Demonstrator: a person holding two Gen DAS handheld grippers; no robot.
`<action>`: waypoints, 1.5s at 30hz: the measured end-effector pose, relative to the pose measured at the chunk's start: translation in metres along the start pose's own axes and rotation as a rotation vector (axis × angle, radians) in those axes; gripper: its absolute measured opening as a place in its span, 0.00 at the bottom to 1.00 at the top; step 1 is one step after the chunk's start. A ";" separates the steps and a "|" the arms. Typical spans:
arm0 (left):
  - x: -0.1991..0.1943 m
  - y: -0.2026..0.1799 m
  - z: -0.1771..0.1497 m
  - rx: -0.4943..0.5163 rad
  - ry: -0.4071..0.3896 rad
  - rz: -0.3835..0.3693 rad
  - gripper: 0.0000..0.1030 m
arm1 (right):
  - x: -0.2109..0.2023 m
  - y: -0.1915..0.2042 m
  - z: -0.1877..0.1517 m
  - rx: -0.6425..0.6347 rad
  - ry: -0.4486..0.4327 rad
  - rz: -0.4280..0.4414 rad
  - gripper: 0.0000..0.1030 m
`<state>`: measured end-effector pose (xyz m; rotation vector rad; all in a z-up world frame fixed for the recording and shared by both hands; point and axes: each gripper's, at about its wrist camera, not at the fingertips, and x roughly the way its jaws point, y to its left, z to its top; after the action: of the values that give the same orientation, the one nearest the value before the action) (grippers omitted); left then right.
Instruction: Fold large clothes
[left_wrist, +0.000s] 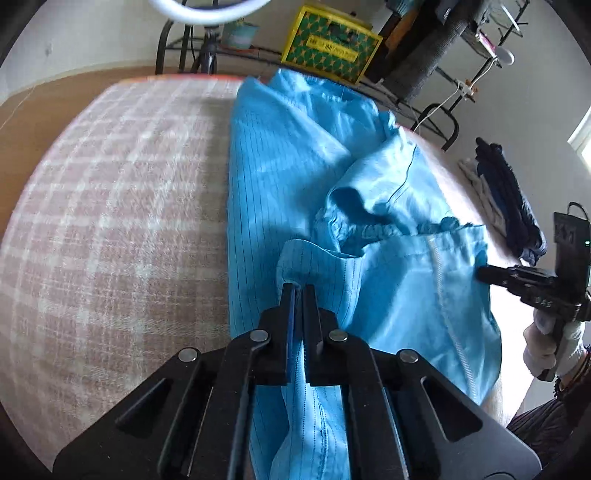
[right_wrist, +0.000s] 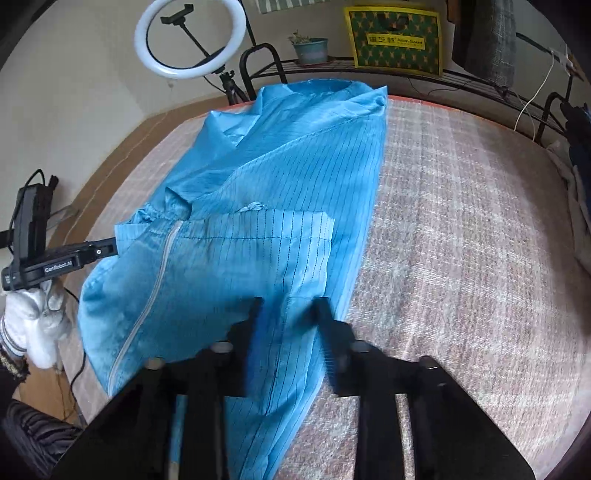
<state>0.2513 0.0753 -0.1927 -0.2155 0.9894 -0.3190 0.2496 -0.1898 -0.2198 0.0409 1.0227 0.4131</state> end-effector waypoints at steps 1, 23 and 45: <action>-0.011 -0.003 0.000 0.009 -0.028 0.016 0.00 | 0.000 0.002 -0.001 0.003 0.000 0.009 0.04; -0.049 0.006 0.052 0.007 -0.178 0.097 0.06 | -0.041 -0.008 0.025 0.019 -0.088 0.082 0.32; 0.081 0.069 0.169 -0.088 -0.098 0.026 0.40 | 0.032 -0.064 0.145 0.003 -0.073 0.056 0.32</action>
<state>0.4464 0.1159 -0.1882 -0.2949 0.9096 -0.2395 0.4056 -0.2144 -0.1840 0.0865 0.9516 0.4577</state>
